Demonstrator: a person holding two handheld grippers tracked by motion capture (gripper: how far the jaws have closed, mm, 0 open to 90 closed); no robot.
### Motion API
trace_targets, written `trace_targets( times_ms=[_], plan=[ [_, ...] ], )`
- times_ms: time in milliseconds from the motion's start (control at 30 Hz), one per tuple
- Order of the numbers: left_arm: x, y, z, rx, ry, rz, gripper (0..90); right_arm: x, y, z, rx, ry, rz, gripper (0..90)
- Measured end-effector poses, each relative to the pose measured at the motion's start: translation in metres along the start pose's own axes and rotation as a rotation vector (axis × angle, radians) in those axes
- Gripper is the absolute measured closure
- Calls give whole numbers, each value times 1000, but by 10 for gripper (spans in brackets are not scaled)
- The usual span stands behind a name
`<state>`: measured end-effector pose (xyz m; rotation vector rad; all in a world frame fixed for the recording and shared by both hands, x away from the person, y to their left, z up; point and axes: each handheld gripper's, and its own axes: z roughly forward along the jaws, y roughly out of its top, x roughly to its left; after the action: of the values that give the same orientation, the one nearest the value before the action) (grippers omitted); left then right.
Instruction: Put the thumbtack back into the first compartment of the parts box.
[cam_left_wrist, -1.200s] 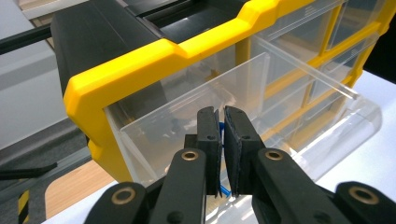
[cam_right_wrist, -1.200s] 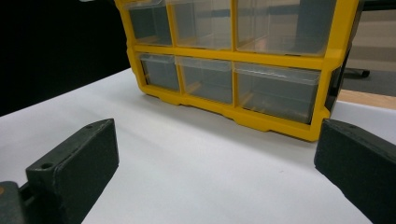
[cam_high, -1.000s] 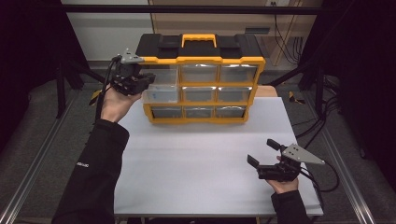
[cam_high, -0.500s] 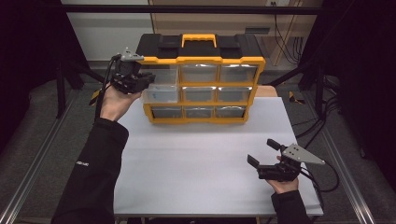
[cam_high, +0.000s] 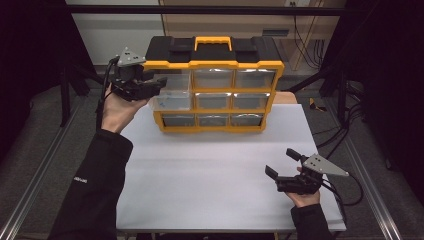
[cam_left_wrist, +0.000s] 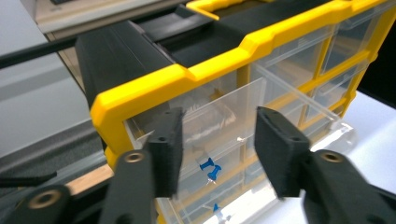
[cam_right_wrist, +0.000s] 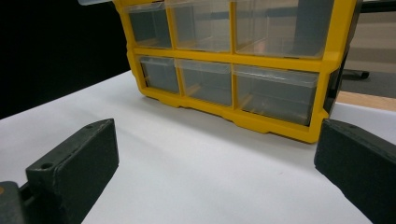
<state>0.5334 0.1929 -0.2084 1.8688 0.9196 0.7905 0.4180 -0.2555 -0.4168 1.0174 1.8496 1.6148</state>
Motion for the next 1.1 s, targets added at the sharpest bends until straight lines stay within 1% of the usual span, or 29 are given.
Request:
trace_targets(
  times_ms=[33,67,100,133,167,233,300,433,467,500,533,600,633,833,900,933,1033,1100],
  plan=[
    [-1,-1,-4,-19,5,5,458,0,0,0,2,-1,2,4],
    [-1,-1,-7,-29,3,7,426,0,0,0,1,1,2,4],
    [-2,-1,-9,-29,4,14,381,0,0,0,-2,2,0,4],
    [-3,-2,-12,-41,9,17,354,0,0,0,-1,0,1,4],
    [-4,-2,-14,-50,7,13,320,0,0,0,-1,-2,-1,4],
    [-5,-3,-18,-55,-13,6,253,0,0,0,-2,-2,-1,4],
    [-7,-5,-21,-67,-19,-3,189,0,0,0,-3,-1,0,4],
    [-10,-11,-26,-80,-33,-9,107,0,0,0,-4,-4,-1,4],
    [-11,-12,-26,-87,-44,-10,93,0,0,-1,-1,-4,2,4],
    [-12,-14,-27,-83,-45,-4,76,0,0,-1,-4,-5,0,4],
    [-14,-17,-30,-74,-48,19,55,0,0,-1,-2,-6,0,4],
    [-16,-22,-31,-79,-59,20,49,0,1,-2,-4,2,5,4],
    [-18,-25,-33,-83,-64,23,44,0,1,-1,-3,-6,11,4],
    [-24,-42,-42,-112,-96,22,32,-1,1,-2,-11,-5,4,4],
    [-25,-47,-45,-121,-98,26,32,-1,1,-2,-11,-6,3,4],
    [-26,-50,-46,-127,-110,20,32,-1,1,-2,-10,-5,3,4],
    [-29,-58,-49,-133,-119,16,33,-1,1,-2,-11,-5,5,4],
    [-31,-63,-49,-135,-118,21,33,-1,1,-2,-10,-6,6,4]
  ],
)
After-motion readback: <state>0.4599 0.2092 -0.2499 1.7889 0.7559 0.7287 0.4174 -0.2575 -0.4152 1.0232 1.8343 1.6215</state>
